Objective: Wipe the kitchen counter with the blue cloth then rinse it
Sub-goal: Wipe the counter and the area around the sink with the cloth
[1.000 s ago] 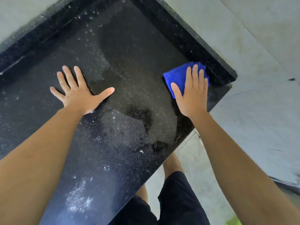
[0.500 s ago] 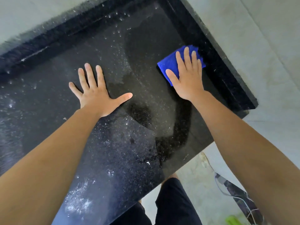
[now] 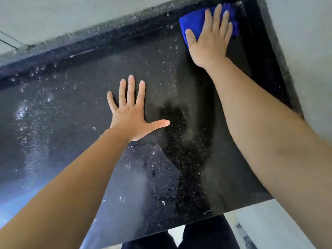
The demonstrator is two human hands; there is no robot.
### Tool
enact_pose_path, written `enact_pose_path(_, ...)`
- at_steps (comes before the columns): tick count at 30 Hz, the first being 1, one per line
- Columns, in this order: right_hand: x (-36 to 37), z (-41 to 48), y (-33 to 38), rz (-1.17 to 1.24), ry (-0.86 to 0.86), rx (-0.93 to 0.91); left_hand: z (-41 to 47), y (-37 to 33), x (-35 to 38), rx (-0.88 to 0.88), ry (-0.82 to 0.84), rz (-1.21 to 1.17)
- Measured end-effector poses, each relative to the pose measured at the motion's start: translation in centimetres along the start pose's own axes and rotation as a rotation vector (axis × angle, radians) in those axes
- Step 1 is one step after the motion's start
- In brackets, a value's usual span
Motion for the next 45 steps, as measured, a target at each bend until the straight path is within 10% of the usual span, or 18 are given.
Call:
enact_pose_path(7,1.8,-5.9,0.7,-0.126,0.094,-0.478,-0.1,-0.2,-0.4,-0.039,0.035,-0.021)
enact_pose_path(17,-0.6,0.8,-0.5,0.025,-0.108,0.292,0.4,-0.5,-0.5,-0.018,0.032,-0.032)
enact_pose_path(26,2.7,-5.8,2.8,-0.146,0.057,-0.412,0.1,-0.2,-0.4,-0.021,0.017,-0.048)
enact_pose_path(34,2.5,-8.8,-3.9,-0.049,-0.056,-0.021,0.5,0.6,-0.8,0.065,0.096,-0.154)
enact_pose_path(40,6.3,-22.5,-0.6,-0.089,-0.036,-0.242,-3.4,5.5,-1.9,0.006,-0.194,-0.205)
enact_pose_path(45,6.6,-21.8,1.1,-0.112,-0.011,-0.346,-6.9,11.3,-0.2,-0.152,-0.079,-0.136)
Point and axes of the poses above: each hand's wrist, its own z-axis towards the middle knuckle, its own x-axis out of the palm, y = z × x, the point moved 4 cm from there along z, towards the middle knuckle, and after that the axes turned 7 degrees about x, right-handed, at the moved point
